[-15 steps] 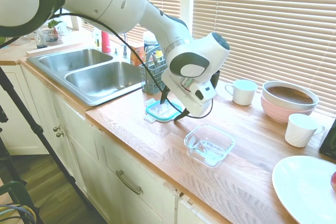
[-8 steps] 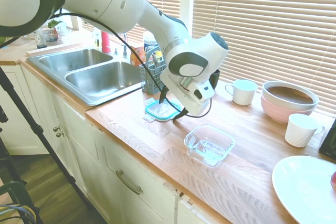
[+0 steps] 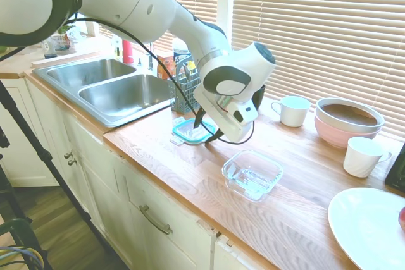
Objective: Cover the lid of the food container
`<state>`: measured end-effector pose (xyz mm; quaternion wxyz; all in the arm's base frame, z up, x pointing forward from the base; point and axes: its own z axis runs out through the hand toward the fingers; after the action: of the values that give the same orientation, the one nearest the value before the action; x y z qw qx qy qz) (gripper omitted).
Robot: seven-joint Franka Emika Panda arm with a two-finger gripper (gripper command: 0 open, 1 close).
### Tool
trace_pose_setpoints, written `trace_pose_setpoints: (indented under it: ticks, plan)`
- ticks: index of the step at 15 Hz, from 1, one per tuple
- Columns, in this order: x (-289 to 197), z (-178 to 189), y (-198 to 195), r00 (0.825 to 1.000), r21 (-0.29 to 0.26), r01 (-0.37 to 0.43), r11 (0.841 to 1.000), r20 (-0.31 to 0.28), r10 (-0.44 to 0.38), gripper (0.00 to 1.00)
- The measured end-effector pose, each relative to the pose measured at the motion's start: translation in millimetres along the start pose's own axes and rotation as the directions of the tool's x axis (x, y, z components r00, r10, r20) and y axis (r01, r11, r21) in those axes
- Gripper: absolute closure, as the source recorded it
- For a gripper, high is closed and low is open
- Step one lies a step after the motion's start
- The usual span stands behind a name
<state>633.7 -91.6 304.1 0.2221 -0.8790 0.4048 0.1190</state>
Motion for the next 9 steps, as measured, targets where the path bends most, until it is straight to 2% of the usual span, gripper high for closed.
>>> trace_pose_setpoints:
  ticks: [9]
  plan:
    - [5.0,6.0,5.0,1.000,-0.003,-0.008,1.000,0.009,0.008,1.00]
